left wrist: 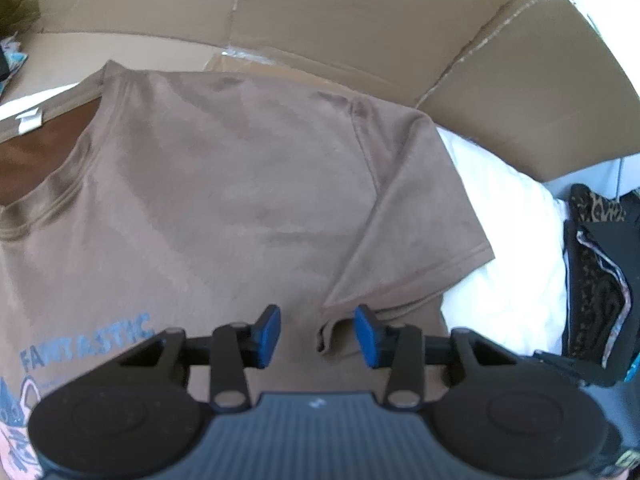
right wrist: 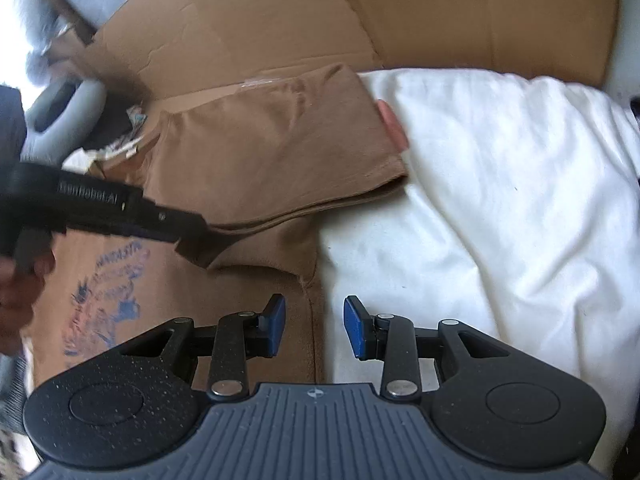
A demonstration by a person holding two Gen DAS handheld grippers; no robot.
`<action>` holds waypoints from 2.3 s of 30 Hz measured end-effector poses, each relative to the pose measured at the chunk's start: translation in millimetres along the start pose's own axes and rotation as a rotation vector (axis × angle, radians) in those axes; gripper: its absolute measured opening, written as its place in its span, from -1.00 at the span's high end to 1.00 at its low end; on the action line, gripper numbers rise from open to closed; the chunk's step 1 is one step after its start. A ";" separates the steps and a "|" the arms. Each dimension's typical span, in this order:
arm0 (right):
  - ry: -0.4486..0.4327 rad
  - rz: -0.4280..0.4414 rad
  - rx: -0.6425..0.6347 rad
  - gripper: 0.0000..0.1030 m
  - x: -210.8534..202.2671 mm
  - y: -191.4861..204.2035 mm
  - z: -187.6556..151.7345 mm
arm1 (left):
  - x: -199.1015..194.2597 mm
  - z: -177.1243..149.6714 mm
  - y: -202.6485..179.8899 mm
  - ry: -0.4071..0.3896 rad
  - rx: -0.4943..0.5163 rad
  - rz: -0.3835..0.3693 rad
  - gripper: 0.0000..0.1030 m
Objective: Fold clothes
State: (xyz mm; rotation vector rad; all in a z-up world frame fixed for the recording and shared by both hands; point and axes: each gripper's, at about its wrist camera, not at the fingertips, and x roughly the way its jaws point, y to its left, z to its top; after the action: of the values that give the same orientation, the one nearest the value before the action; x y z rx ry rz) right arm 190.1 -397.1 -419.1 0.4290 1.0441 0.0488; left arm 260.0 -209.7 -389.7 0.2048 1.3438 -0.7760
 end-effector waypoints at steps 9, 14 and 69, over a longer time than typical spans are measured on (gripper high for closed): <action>-0.013 -0.043 -0.064 0.34 15.4 9.9 2.8 | 2.6 -8.7 -11.7 -0.011 0.077 0.012 0.37; -0.001 -0.055 -0.067 0.65 21.3 8.8 7.4 | 11.4 -9.7 -18.8 0.022 0.141 0.061 0.88; -0.001 -0.032 0.160 0.76 -73.0 -70.6 -20.2 | 47.5 21.5 -123.0 -0.006 0.347 0.066 0.28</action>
State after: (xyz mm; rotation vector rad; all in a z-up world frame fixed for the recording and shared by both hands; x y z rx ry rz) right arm 124.5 -472.8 -393.3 0.5568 1.0573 -0.0641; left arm 203.4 -330.7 -392.2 0.5176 1.1836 -0.9499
